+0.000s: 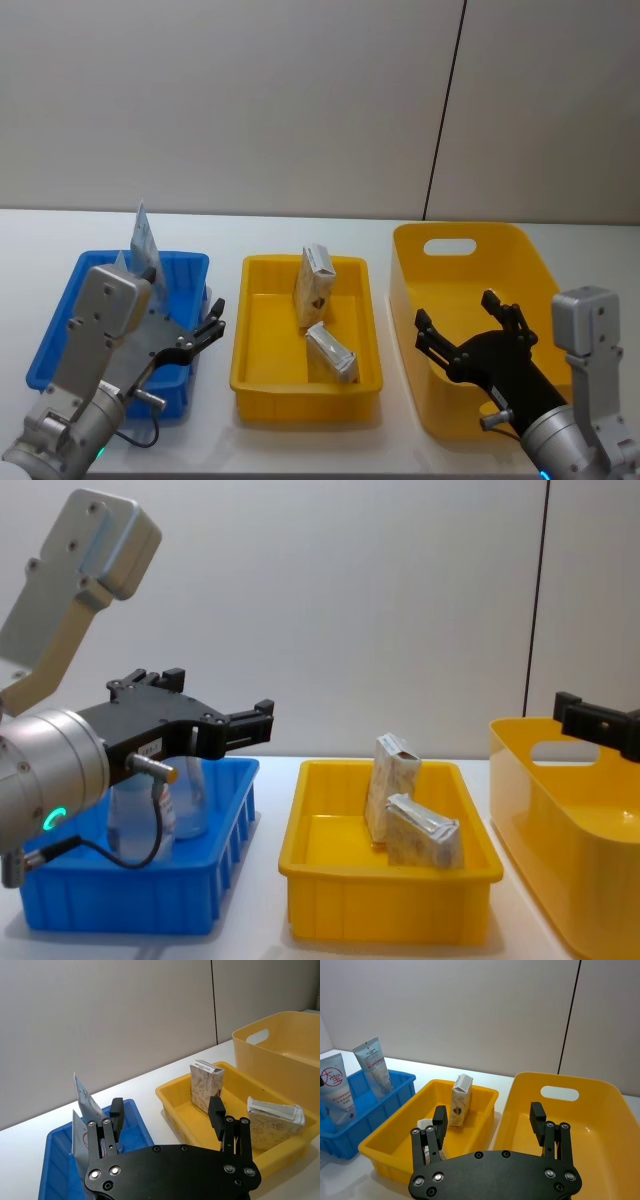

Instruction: Bimanual collaborative sorting of washing and personal care products

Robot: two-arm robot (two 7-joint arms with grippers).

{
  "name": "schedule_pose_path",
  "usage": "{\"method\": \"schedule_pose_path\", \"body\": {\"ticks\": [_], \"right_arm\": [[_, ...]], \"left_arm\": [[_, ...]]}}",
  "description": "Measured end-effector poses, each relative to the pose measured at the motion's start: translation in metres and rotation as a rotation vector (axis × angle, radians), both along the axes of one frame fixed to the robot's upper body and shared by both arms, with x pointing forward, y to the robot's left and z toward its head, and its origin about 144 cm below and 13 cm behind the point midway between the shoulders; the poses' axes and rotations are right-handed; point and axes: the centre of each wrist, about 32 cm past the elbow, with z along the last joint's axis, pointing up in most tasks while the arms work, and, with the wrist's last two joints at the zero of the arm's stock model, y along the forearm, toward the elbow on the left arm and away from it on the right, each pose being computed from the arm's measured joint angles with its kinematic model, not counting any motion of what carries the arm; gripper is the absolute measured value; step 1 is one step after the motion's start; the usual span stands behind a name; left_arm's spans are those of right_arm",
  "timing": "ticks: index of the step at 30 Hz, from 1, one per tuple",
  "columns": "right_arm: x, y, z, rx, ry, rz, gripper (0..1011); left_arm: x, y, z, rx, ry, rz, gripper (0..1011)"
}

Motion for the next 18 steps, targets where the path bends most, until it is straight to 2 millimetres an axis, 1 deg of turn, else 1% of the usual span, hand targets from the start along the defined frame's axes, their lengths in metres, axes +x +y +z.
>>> {"method": "schedule_pose_path", "body": {"ticks": [18], "right_arm": [[0.0, 0.0, 0.0, 0.0, 0.0, 0.0, 1004]], "left_arm": [[0.0, 0.0, 0.0, 0.0, 0.0, 0.0, 1001]]}}
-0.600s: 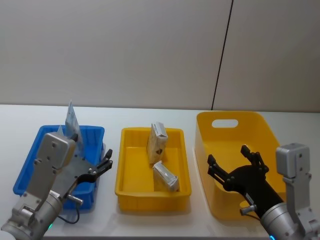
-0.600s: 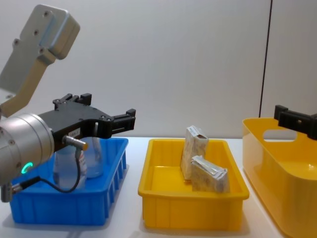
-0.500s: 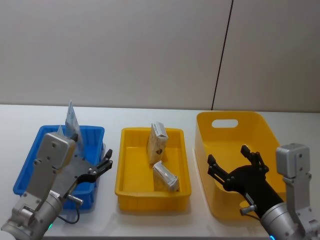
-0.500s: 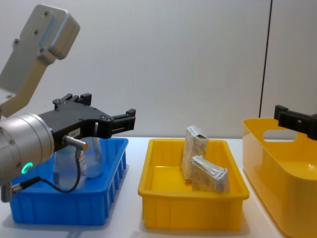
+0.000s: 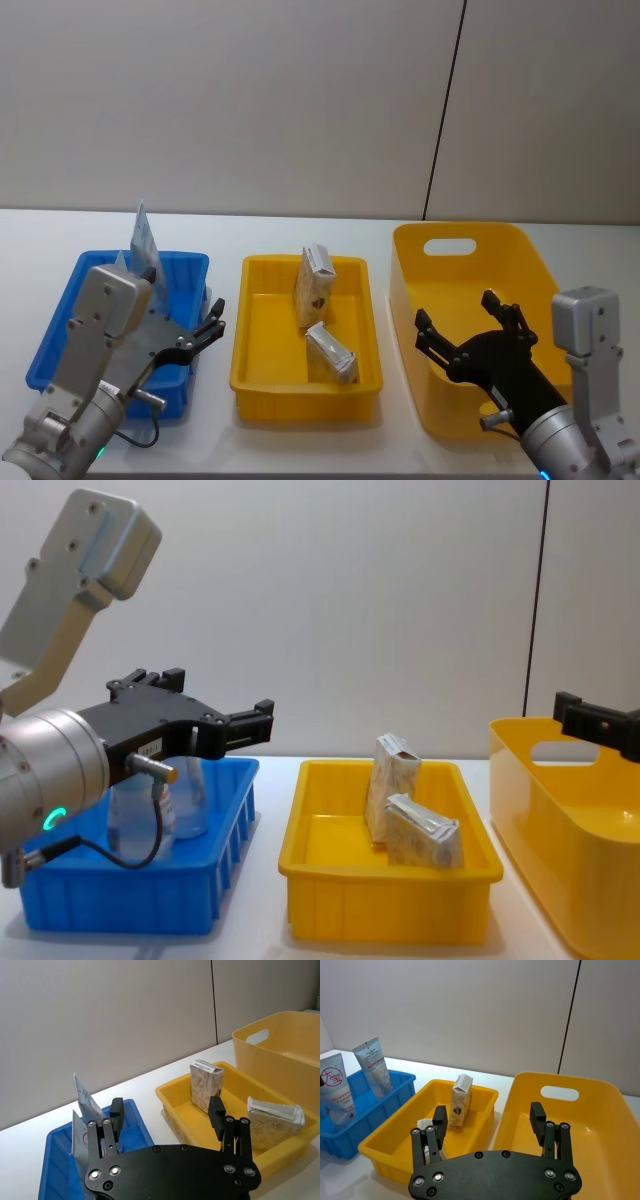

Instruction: Bimanual collaborative sorting of washing and personal care products

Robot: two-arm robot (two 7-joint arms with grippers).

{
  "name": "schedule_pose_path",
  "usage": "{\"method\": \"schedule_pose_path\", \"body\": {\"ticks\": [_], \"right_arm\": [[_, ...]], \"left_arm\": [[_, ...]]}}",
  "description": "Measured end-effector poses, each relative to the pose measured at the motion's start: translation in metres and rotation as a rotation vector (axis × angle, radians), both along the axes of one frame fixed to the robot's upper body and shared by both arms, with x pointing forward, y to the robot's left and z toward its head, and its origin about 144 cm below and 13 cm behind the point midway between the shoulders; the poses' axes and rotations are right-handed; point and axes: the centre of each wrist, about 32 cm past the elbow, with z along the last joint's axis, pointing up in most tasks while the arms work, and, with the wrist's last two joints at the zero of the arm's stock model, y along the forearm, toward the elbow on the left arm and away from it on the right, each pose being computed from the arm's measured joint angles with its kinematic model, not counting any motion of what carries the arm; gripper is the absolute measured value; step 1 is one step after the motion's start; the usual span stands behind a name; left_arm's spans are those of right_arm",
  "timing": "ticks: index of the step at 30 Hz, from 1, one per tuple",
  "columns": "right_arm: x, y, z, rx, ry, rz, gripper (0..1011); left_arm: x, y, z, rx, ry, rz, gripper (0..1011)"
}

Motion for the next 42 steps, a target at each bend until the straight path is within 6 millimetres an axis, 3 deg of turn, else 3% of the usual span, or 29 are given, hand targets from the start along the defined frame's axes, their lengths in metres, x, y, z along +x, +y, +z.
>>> {"method": "schedule_pose_path", "body": {"ticks": [29, 42], "right_arm": [[0.004, -0.001, 0.002, -0.003, 0.002, 0.005, 1004], [0.062, -0.002, 0.018, -0.032, 0.053, 0.111, 1004]], "left_arm": [[0.0, 0.0, 0.0, 0.0, 0.0, 0.0, 1001], [0.0, 0.0, 0.0, 0.0, 0.0, 0.0, 1001]]}}
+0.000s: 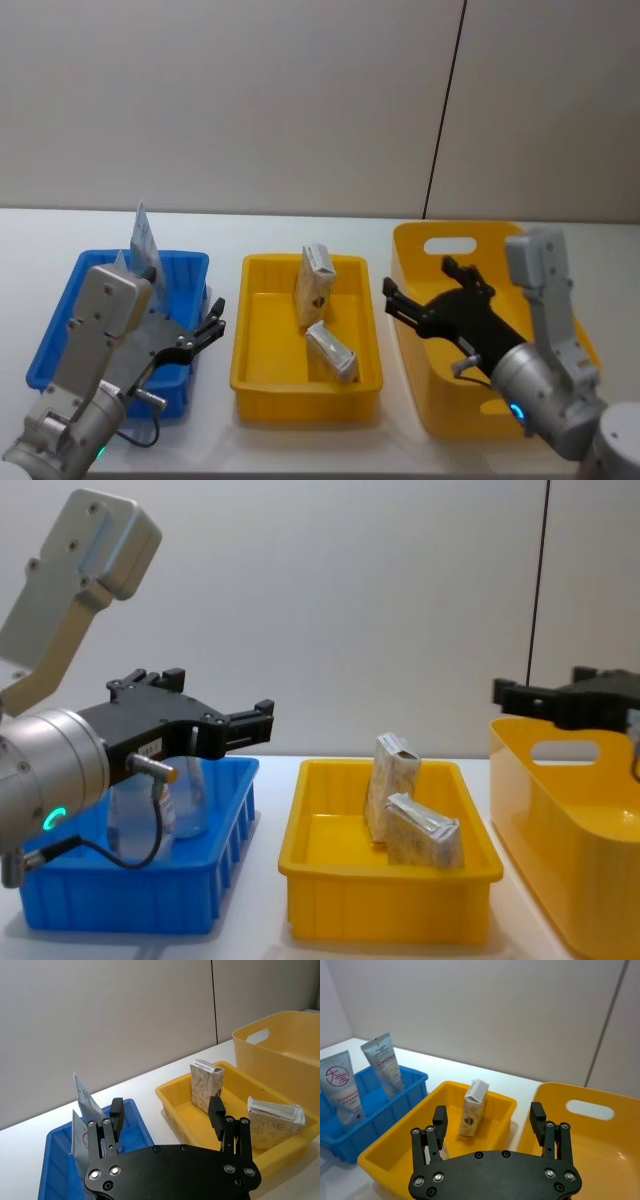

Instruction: Bimanual collaborative sorting of washing and personal care products

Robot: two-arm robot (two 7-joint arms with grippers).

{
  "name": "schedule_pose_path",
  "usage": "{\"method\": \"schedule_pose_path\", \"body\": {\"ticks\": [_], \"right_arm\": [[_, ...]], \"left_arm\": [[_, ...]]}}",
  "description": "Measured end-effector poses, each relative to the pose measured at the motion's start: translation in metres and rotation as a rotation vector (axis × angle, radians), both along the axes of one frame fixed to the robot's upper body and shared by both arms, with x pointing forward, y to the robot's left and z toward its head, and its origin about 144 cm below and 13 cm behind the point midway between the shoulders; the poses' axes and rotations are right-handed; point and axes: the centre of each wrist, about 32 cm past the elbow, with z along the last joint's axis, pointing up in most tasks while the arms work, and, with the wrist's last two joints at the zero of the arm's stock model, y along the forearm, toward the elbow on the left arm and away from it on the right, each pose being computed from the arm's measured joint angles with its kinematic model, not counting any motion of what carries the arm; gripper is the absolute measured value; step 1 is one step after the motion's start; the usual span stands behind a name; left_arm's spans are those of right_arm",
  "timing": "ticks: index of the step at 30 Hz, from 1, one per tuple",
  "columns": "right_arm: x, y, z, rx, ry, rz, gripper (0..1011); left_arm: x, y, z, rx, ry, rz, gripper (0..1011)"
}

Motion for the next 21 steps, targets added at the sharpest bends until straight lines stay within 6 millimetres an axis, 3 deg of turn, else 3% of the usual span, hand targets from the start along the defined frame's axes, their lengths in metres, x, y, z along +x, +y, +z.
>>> {"method": "schedule_pose_path", "body": {"ticks": [12, 21], "right_arm": [[0.063, 0.013, 0.018, -0.081, 0.108, 0.177, 1004], [0.09, 0.028, 0.029, -0.126, 0.184, 0.268, 1004]], "left_arm": [[0.0, 0.0, 0.0, 0.0, 0.0, 0.0, 1001], [0.0, 0.0, 0.0, 0.0, 0.0, 0.0, 1001]]}}
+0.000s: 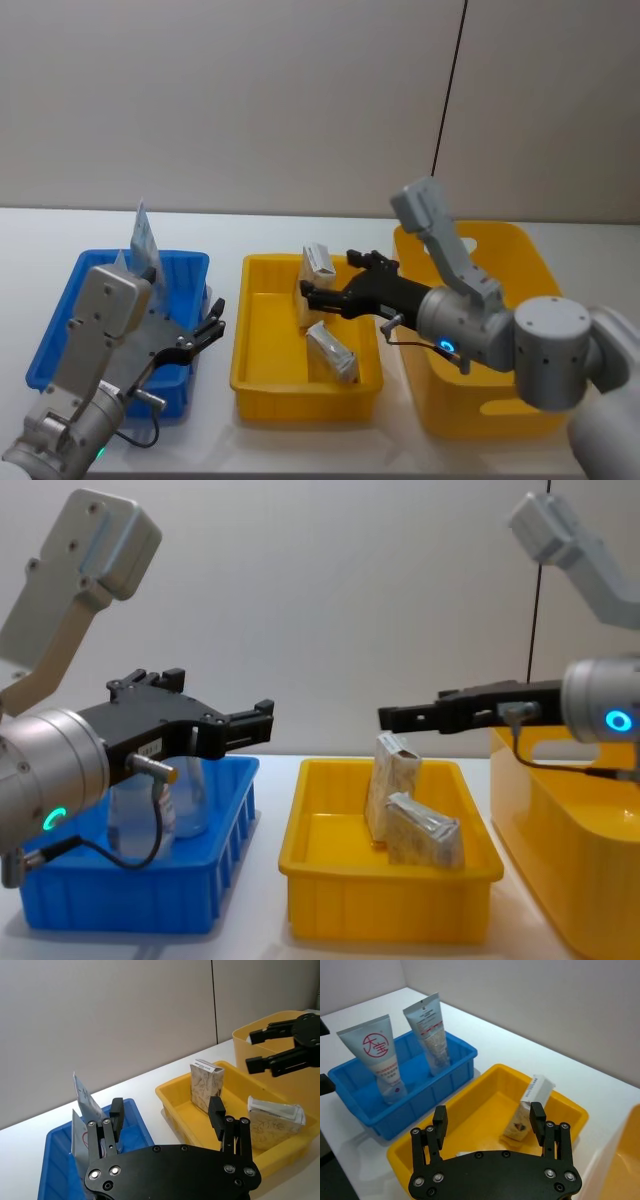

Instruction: Bimanual collaborative sorting of washing and personal care products

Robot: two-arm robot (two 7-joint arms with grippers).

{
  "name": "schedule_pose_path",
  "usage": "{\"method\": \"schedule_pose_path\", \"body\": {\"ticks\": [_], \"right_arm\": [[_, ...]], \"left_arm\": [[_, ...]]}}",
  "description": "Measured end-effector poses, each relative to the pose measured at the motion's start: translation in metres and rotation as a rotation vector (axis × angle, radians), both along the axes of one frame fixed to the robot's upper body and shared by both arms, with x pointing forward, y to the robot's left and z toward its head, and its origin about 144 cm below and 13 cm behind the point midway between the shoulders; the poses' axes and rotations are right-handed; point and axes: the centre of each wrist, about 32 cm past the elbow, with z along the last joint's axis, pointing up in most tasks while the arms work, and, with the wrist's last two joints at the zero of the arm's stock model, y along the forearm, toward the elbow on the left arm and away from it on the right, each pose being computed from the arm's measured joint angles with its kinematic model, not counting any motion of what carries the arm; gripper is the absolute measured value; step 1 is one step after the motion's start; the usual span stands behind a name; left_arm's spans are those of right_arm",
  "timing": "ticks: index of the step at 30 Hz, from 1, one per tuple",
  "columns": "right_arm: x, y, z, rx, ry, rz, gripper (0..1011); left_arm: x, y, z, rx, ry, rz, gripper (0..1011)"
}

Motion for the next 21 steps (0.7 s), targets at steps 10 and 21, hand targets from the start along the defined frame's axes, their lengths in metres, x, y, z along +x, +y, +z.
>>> {"method": "schedule_pose_path", "body": {"ticks": [10, 21], "right_arm": [[0.012, 0.015, 0.011, -0.036, 0.072, 0.037, 1004], [0.012, 0.027, 0.022, -0.062, 0.139, 0.025, 1004]], "left_arm": [[0.0, 0.0, 0.0, 0.0, 0.0, 0.0, 1001], [0.0, 0.0, 0.0, 0.0, 0.0, 0.0, 1001]]}}
